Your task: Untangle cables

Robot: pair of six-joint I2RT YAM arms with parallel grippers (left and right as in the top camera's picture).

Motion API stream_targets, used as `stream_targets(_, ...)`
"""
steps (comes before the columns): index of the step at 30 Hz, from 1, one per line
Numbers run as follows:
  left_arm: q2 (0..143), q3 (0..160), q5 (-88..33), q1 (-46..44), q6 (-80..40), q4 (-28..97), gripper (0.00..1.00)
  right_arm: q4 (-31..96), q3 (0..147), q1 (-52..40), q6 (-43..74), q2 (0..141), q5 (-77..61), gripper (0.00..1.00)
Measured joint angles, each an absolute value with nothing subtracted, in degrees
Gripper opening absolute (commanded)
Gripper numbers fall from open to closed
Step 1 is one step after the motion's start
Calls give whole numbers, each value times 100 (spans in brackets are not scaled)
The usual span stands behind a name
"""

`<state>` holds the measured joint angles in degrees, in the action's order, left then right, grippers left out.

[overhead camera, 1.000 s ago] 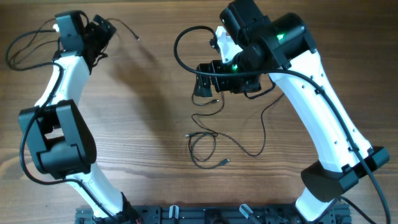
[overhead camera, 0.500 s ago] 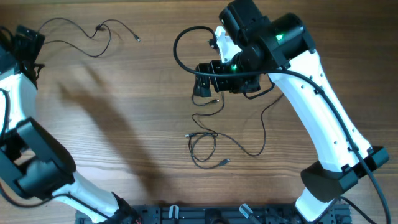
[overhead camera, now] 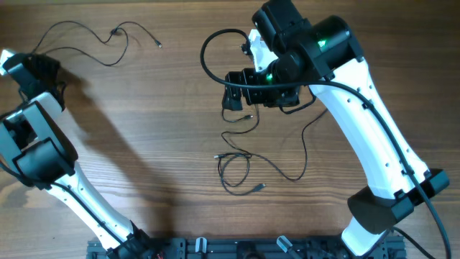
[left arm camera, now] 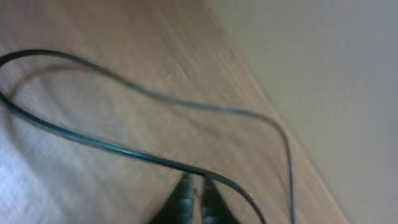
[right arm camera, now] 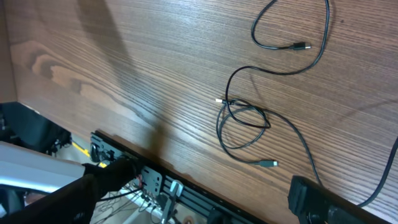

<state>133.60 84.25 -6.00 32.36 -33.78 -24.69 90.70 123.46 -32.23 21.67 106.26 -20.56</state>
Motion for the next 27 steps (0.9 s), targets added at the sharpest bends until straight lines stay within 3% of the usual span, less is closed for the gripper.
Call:
stream_targets(4,13353,9356,-1177,3369,-3374,-2231,4,9168,12346,-3223,2206,10626,-2053,100)
stream_targets(5,13349,9736,-1330,3422,-3374,-1881,13,9164,12346,-3223,2215,10626,-2056,100)
stream_targets(6,13340,9874,-1365,3441,-3371,-1728,73,9164,12346,-3223,2224,10626,-2051,100)
stream_targets(10,13312,9996,-1411,3422,-3354,-615,92,9161,12346,-3223,2226,10626,-2032,100)
stream_targets(12,13327,10003,-1262,3398,-3358,-119,94,9164,12346,-3223,2226,10626,-2029,100)
stream_targets(16,13600,10003,-1033,3382,-3356,-30,75,9170,12346,-3223,2226,10626,-2032,100)
stream_targets(20,14022,10003,-969,3382,-3354,-370,73,9102,12346,-3223,2259,10626,-2029,100)
stream_targets(22,14075,10016,-967,3382,-3330,-497,79,9085,12346,-3223,2318,10626,-2029,100)
stream_targets(25,14057,10016,-967,3395,-3212,-552,100,9087,12346,-3223,2379,10626,-2029,100)
stream_targets(27,13898,10014,-961,3413,-3192,-390,100,9085,12346,-3223,2388,10626,-2029,100)
